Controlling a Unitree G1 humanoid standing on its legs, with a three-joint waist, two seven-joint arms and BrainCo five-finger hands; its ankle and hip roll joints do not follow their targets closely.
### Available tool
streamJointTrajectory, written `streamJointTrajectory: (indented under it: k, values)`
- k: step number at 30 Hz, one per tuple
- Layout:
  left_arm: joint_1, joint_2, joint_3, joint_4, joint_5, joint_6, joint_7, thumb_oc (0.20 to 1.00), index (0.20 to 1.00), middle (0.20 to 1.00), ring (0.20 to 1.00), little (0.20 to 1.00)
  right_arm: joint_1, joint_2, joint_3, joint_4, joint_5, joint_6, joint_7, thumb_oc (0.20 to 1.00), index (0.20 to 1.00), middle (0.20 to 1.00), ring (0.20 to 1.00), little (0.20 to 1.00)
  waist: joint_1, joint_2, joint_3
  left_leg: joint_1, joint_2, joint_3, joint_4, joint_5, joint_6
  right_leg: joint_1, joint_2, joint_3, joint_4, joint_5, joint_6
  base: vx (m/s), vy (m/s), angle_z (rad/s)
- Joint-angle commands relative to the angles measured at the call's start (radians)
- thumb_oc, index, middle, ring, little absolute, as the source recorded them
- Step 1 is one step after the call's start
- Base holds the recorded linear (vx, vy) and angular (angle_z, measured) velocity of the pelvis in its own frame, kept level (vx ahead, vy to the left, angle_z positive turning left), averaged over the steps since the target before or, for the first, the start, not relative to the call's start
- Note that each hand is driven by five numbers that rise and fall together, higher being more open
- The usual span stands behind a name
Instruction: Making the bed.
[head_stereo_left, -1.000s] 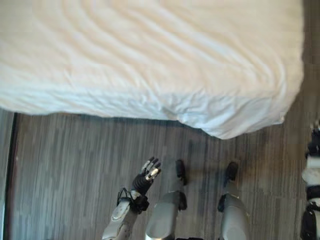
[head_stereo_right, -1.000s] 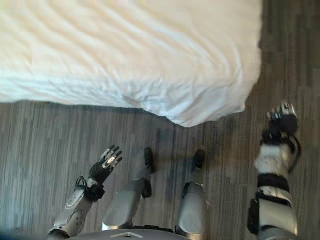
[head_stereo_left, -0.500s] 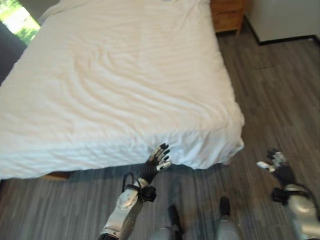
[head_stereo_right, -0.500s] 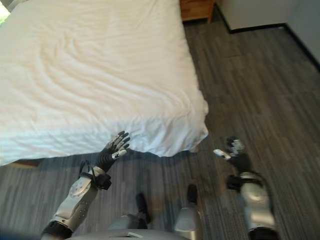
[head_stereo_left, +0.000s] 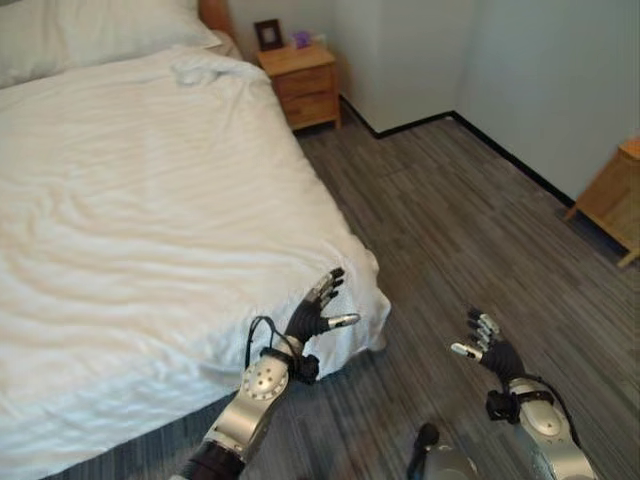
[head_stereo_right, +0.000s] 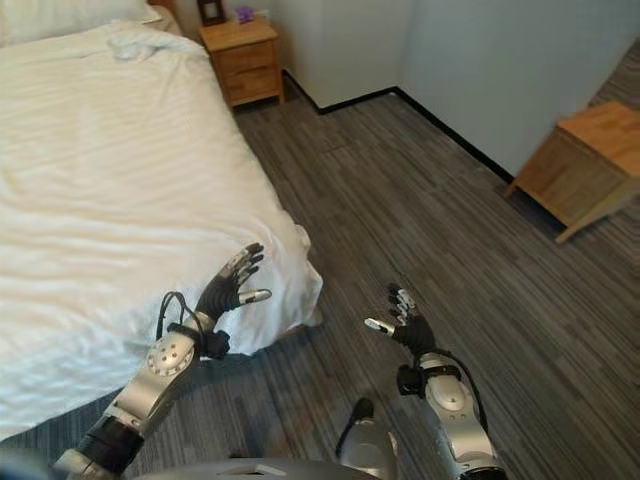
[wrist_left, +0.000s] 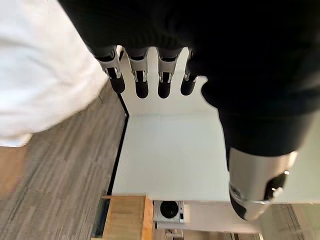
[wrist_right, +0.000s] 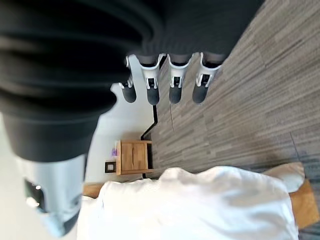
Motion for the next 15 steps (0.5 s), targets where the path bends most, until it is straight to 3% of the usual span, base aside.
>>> streamJointTrajectory:
  k: [1, 2, 3, 4, 5, 8, 9, 12, 15]
  values:
    - [-0.045, -0.034, 0.023, -0.023, 0.004, -0.077, 0.033, 1.000, 1.000, 1.000, 1.000, 1.000, -0.021, -0.082, 0.019, -0.141, 0.032, -0.071, 0.023, 1.000, 1.000, 1.000, 1.000, 1.000, 0.022, -0.012, 0.050, -0.093, 0.129, -0.171, 0.378, 0.199, -0.079, 0.234, 0.077, 0.030, -0.194, -0.088, 0.016, 0.07, -0.351, -1.14]
    - [-0.046, -0.035, 0.024, -0.022, 0.004, -0.077, 0.033, 1.000, 1.000, 1.000, 1.000, 1.000, -0.021, -0.083, 0.019, -0.142, 0.033, -0.070, 0.023, 1.000, 1.000, 1.000, 1.000, 1.000, 0.020, -0.008, 0.050, -0.101, 0.138, -0.178, 0.390, 0.196, -0.081, 0.235, 0.084, 0.028, -0.198, -0.086, 0.013, 0.02, -0.389, -1.72]
    - [-0.032, -0.034, 0.043, -0.027, 0.003, -0.085, 0.055, 1.000, 1.000, 1.000, 1.000, 1.000, -0.042, -0.128, 0.046, -0.156, 0.018, -0.064, 0.031, 1.000, 1.000, 1.000, 1.000, 1.000, 0.069, -0.040, 0.081, -0.201, 0.044, -0.359, 0.484, 0.140, -0.029, 0.246, 0.092, 0.128, -0.223, -0.095, 0.000, 0.03, -0.139, -1.91]
    - [-0.020, -0.037, 0.060, -0.025, 0.005, -0.096, 0.068, 1.000, 1.000, 1.000, 1.000, 1.000, -0.047, -0.136, 0.058, -0.158, 0.021, -0.060, 0.042, 1.000, 1.000, 1.000, 1.000, 1.000, 0.093, -0.053, 0.090, -0.257, -0.020, -0.445, 0.494, 0.082, -0.010, 0.243, 0.095, 0.190, -0.226, -0.094, 0.001, 0.08, -0.148, -2.35]
    - [-0.014, -0.043, 0.070, -0.022, 0.008, -0.100, 0.074, 1.000, 1.000, 1.000, 1.000, 1.000, -0.053, -0.136, 0.067, -0.157, 0.035, -0.059, 0.053, 1.000, 1.000, 1.000, 1.000, 1.000, 0.109, -0.052, 0.097, -0.277, -0.045, -0.483, 0.479, 0.051, -0.004, 0.241, 0.100, 0.227, -0.228, -0.095, 0.008, 0.14, -0.070, -2.07]
    - [-0.009, -0.053, 0.082, -0.015, 0.019, -0.105, 0.080, 1.000, 1.000, 1.000, 1.000, 1.000, -0.056, -0.127, 0.071, -0.152, 0.111, -0.069, 0.080, 1.000, 1.000, 1.000, 1.000, 1.000, 0.125, -0.048, 0.110, -0.290, -0.046, -0.489, 0.320, 0.023, 0.002, 0.252, 0.100, 0.287, -0.241, -0.097, 0.029, 0.18, -0.006, -1.62]
    - [-0.008, -0.055, 0.087, -0.012, 0.026, -0.106, 0.088, 1.000, 1.000, 1.000, 1.000, 1.000, -0.059, -0.130, 0.077, -0.147, 0.114, -0.073, 0.080, 1.000, 1.000, 1.000, 1.000, 1.000, 0.128, -0.040, 0.115, -0.293, -0.073, -0.488, 0.247, 0.007, 0.008, 0.260, 0.106, 0.302, -0.242, -0.104, 0.034, 0.22, 0.065, -1.15]
    - [-0.001, -0.069, 0.085, -0.002, 0.035, -0.114, 0.096, 1.000, 1.000, 1.000, 1.000, 1.000, -0.068, -0.150, 0.099, -0.136, 0.087, -0.075, 0.086, 1.000, 1.000, 1.000, 1.000, 1.000, 0.155, -0.012, 0.117, -0.338, -0.167, -0.533, 0.075, 0.077, 0.010, 0.271, 0.148, 0.352, -0.242, -0.116, 0.032, 0.22, 0.012, -0.98]
    - [-0.014, -0.076, 0.067, 0.007, 0.047, -0.112, 0.098, 1.000, 1.000, 1.000, 1.000, 1.000, -0.080, -0.154, 0.100, -0.130, 0.076, -0.073, 0.081, 1.000, 1.000, 1.000, 1.000, 1.000, 0.167, 0.001, 0.123, -0.379, -0.198, -0.504, 0.018, 0.126, -0.001, 0.296, 0.173, 0.365, -0.242, -0.146, 0.026, 0.17, -0.033, -0.60]
